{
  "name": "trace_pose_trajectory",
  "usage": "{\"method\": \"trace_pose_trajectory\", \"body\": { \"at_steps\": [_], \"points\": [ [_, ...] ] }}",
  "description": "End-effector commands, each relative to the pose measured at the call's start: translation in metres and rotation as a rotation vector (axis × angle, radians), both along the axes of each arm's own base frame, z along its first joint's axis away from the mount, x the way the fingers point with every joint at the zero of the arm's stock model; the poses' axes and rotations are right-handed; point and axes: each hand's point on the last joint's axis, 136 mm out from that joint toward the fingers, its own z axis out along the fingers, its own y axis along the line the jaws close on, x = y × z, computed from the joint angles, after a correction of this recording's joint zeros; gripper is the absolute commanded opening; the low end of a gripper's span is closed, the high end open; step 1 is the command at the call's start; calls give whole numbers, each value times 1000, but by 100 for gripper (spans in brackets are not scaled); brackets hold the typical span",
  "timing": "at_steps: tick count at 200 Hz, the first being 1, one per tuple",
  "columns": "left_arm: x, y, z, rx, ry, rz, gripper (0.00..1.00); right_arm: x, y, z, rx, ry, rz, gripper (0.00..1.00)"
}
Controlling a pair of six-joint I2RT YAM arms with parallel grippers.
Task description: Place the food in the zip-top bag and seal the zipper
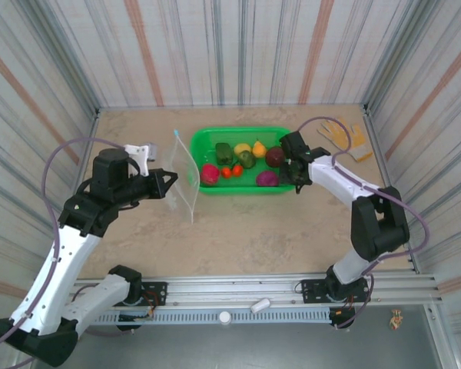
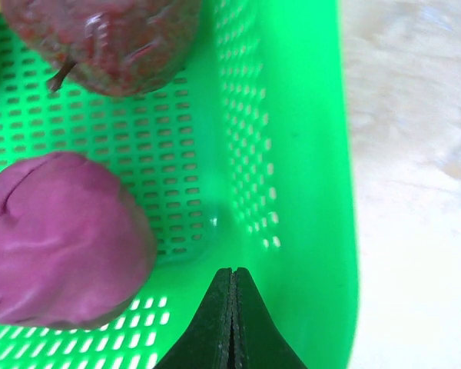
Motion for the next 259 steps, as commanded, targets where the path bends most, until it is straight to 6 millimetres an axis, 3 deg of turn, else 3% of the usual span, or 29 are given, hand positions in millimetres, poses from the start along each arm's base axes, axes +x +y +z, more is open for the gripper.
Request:
{"method": "trace_pose_trajectory", "body": {
  "at_steps": [1,40,52,61,85,103,118,128,144,154,161,187,228,259],
  "points": [
    [1,-6,3,-14,22,-21,0,-27,-41,-11,-25,49,-138,0],
    [6,-9,8,-37,3,-17,0,-51,-115,-4,-103,-24,-372,0],
    [8,-10,9,-38,4,-14,0,-51,-128,5,-95,-80,-418,0],
    [10,-12,9,-46,18,-18,0,-48,-126,13,-68,-117,-413,0],
    [9,-29,3,-66,98,-107,0,-32,-79,39,20,-181,-208,0],
    [9,-39,-5,-76,165,-161,0,-26,-32,58,102,-249,-46,24],
    [11,-43,-11,-86,191,-169,0,-24,12,68,206,-257,104,39],
    [12,-44,-14,-87,202,-166,0,-24,39,70,243,-242,194,56],
    [14,-45,-15,-90,213,-167,0,-27,67,62,259,-148,281,63],
    [14,-46,-16,-96,224,-167,0,-26,78,54,260,-102,301,65],
    [14,-48,-16,-102,228,-174,0,-24,83,51,258,-84,311,73],
    [16,-51,-18,-112,245,-179,0,-4,85,38,200,-63,284,88],
    [16,-50,-14,-118,218,-179,0,27,90,11,93,19,262,86],
    [14,-47,-19,-102,218,-174,0,40,99,-5,61,44,265,85]
  ]
}}
